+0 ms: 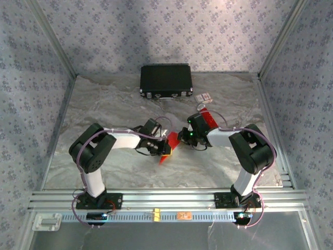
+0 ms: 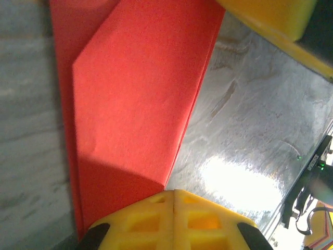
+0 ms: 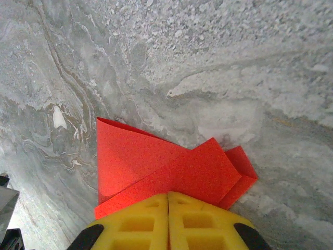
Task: Fold a paper plane with a square sheet of paper (pick it up from the middle)
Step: Fold the wing for the fifth time at the center of the table.
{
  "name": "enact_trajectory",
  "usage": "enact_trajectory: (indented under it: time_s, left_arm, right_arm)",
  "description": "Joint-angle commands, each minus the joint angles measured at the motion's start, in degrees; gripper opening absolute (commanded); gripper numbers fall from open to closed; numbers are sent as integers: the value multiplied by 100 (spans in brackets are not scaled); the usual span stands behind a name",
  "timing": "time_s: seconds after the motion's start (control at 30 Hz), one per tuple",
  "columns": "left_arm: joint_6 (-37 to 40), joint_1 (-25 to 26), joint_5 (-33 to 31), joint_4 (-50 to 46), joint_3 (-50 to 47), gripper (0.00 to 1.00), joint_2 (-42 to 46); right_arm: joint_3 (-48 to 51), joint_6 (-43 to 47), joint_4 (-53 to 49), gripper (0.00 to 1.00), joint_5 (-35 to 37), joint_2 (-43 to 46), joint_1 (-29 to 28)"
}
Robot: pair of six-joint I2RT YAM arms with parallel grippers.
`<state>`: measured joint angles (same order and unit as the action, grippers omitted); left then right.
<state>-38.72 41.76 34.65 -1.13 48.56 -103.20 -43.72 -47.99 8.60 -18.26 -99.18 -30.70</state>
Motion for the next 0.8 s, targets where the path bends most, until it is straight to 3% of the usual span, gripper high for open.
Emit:
enact_trajectory:
  time_s: [0.0, 0.77]
  left_arm:
    - [138, 44, 42, -613, -341, 4, 134]
    - [239, -245, 186, -687, -2004, 5, 1575]
  right_arm:
    - [199, 44, -585, 8, 425, -260, 40]
    - [235, 73, -466, 8, 345, -225, 47]
